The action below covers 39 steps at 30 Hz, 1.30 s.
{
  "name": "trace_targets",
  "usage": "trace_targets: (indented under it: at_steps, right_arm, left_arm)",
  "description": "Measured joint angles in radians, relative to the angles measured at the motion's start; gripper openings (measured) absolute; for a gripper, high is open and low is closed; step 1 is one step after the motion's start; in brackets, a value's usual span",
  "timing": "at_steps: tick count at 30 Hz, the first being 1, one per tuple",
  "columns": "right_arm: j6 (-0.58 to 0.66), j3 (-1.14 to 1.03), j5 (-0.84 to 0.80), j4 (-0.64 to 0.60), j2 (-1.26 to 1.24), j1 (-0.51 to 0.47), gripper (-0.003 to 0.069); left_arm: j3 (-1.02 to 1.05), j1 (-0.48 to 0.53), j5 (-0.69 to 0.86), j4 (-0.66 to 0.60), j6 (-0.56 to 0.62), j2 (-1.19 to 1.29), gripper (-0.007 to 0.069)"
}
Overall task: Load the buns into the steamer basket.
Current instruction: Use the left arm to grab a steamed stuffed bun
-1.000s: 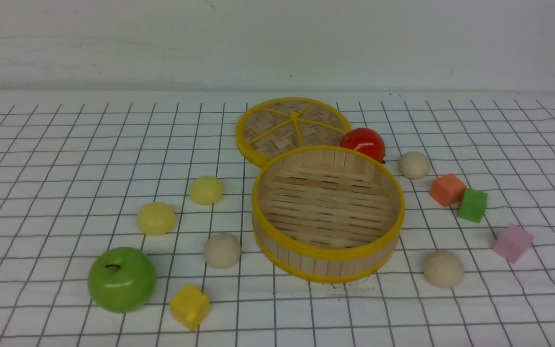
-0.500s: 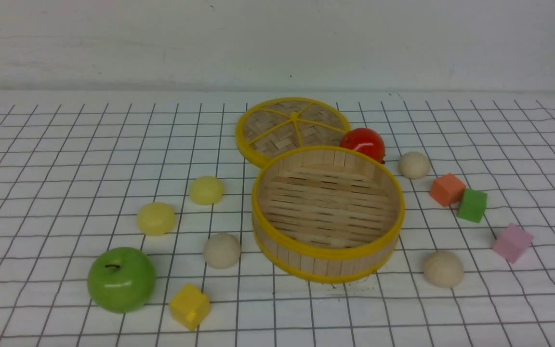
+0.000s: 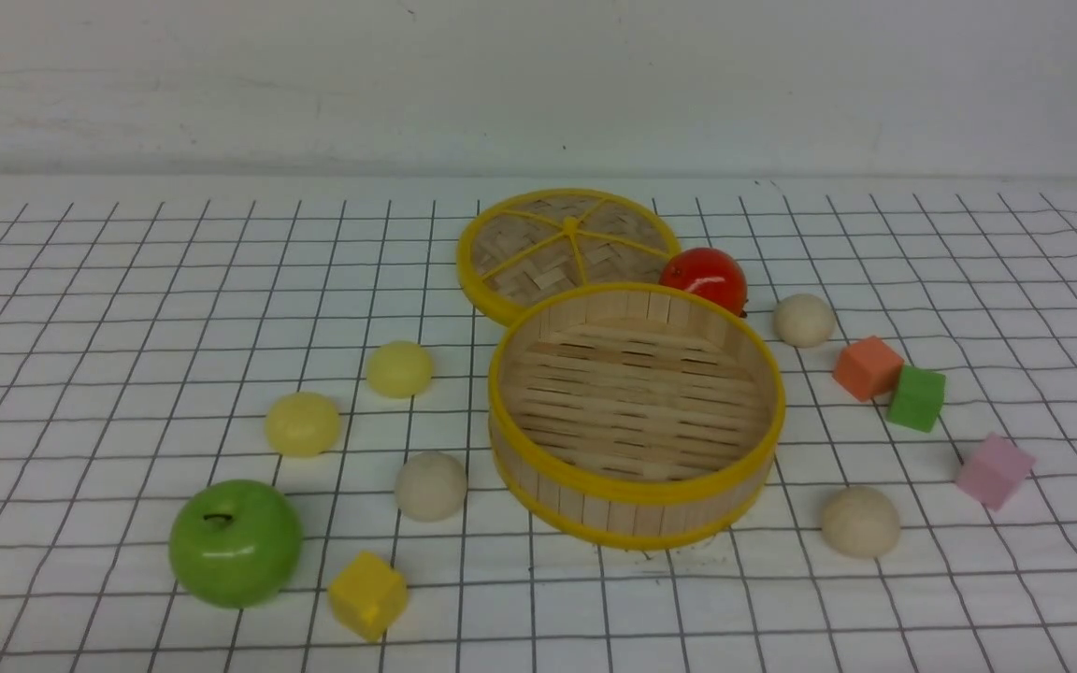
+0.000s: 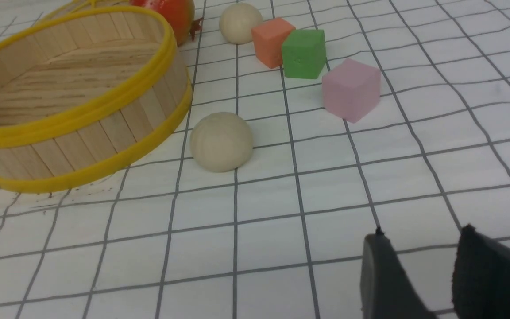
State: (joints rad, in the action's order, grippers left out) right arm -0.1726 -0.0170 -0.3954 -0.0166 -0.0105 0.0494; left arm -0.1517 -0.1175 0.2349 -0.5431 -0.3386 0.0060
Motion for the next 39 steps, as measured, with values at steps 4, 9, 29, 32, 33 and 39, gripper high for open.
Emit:
trace_targets:
  at_steps: [4,9,29,32,33,39]
  right_arm:
    - [0.0,0.0,0.0,0.0,0.0,0.0,0.0239]
    - [0.0,0.0,0.0,0.0,0.0,0.0,0.0239]
    - [0.0,0.0,0.0,0.0,0.0,0.0,0.0239]
    - [0.0,0.0,0.0,0.0,0.0,0.0,0.0239]
    - [0.0,0.0,0.0,0.0,0.0,0.0,0.0239]
    - [0.0,0.0,0.0,0.0,0.0,0.0,0.0239]
  left_arm:
    - [-0.174,-0.001,0.248,0.076,0.055,0.15,-0.0013]
    - [-0.45,-0.002,0.605,0.234,0.076,0.568,-0.0013]
    - [-1.202,-0.406,0.731,0.472,0.165,1.681,-0.0013]
    - [-1.247,-0.406,0.737,0.505,0.165,1.749,-0.0013]
    - [-1.277,-0.406,0.739,0.529,0.165,1.782,-0.0013]
    - [-1.32,-0.351,0.693,0.52,0.185,1.835,-0.0011]
